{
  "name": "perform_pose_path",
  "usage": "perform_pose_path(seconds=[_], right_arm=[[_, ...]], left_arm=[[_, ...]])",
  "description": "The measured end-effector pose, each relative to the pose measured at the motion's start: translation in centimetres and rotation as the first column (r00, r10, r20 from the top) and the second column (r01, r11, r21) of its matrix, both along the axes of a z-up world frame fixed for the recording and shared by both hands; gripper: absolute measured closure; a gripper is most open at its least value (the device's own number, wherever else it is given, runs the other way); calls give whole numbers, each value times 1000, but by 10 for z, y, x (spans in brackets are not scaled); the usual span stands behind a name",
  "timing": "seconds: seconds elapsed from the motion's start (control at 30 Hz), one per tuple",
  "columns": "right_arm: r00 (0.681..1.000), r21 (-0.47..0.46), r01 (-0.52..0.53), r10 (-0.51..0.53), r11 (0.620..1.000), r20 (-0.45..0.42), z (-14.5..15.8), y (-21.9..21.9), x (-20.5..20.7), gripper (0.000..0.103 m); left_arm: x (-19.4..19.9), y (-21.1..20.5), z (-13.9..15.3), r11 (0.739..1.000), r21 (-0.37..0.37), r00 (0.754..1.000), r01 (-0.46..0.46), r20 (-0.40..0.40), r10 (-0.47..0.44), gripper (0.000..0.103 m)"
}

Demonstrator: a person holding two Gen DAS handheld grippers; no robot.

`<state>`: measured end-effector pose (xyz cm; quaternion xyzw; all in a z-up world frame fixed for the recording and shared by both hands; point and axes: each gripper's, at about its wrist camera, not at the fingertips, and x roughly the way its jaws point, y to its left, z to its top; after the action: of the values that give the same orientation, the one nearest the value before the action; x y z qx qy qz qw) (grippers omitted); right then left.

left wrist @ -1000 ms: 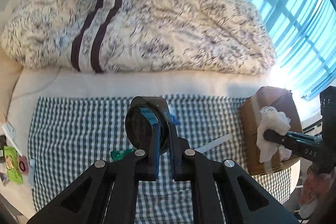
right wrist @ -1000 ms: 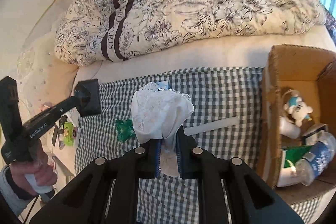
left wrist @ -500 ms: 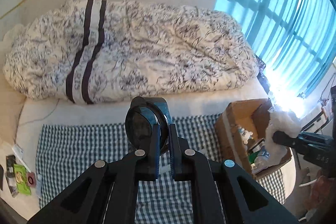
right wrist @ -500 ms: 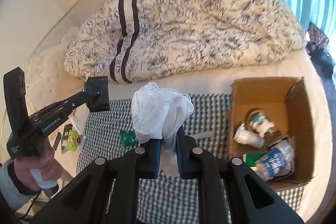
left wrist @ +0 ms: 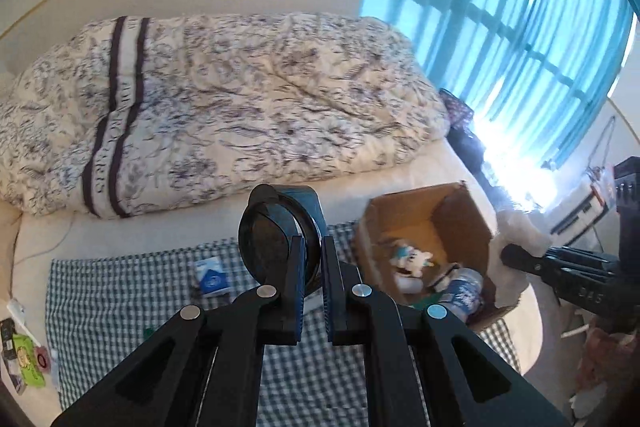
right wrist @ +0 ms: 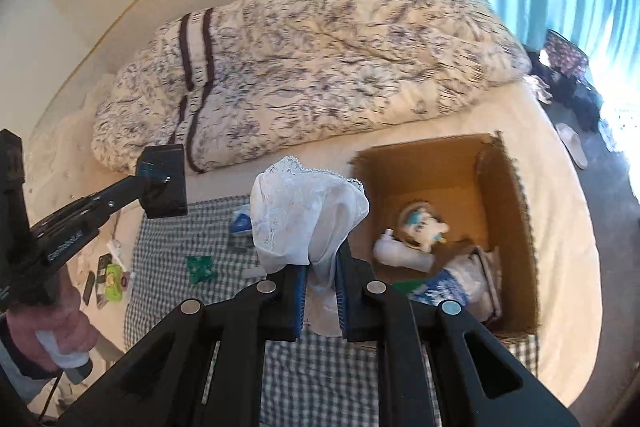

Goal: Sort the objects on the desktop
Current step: 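Carry the black case and lace cloth with both tools over the cardboard box, then open the left tool to drop the black case while the right tool releases the lace cloth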

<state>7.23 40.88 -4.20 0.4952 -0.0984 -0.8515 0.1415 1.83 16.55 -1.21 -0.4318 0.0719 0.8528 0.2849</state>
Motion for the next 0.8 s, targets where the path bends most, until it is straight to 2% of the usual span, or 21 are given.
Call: perform_pose_path(seconds=[0.23, 0.47, 0.67, 0.8], right_arm=[[994, 52, 98, -100, 994, 33, -11, 56, -4, 91], [981, 89, 170, -177, 982, 84, -35, 103, -17, 91], [976, 120, 142, -160, 982, 147, -62, 110, -35, 91], [972, 113, 109, -129, 988, 195, -84, 111, -45, 91]], left_arm=[[14, 71, -10, 992, 10, 991, 122, 48, -123, 96], [21, 146, -48, 974, 0, 961, 226, 165, -222, 96], [26, 195, -91, 956, -52, 929, 287, 259, -265, 96], [29, 215, -115, 937, -106, 912, 332, 292, -290, 96]])
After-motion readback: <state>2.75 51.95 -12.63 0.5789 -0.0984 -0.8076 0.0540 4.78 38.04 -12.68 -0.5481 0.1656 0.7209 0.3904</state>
